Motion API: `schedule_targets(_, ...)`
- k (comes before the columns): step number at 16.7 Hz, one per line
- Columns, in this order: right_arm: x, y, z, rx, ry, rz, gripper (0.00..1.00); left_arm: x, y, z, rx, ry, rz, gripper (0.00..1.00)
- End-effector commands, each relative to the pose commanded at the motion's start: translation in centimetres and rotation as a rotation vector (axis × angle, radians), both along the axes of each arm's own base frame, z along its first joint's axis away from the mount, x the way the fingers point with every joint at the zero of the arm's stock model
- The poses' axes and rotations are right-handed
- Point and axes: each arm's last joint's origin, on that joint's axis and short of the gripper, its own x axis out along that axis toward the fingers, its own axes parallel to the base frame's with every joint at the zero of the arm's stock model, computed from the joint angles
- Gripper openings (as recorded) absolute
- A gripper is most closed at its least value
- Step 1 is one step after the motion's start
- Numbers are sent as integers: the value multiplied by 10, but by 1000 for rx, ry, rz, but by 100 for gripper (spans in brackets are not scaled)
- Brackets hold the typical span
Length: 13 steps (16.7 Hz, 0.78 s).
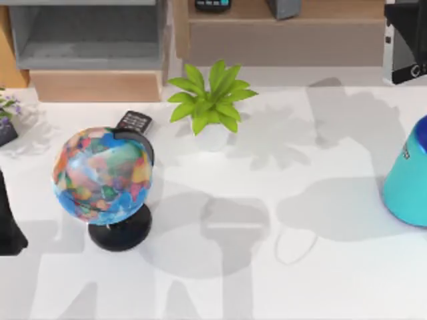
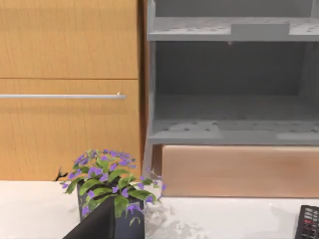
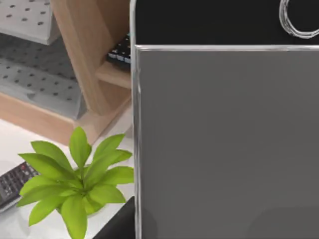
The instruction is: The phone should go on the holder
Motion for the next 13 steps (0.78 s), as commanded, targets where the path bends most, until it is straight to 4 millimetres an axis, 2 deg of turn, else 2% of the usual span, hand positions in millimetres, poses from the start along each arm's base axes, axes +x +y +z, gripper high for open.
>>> schedule_targets(3,-15,-41,4,-8,-128,-82,0,0,0,0,0,0,0,100)
schedule_targets(6,-30,-77,-6,-47,-198,-179,0,0,0,0,0,0,0,100)
schedule_targets(10,-48,-119,-36,-107,-196,-314,0,0,0,0,0,0,0,100)
schedule_targets(13,-60,-143,-66,-131,-137,-398,0,0,0,0,0,0,0,100)
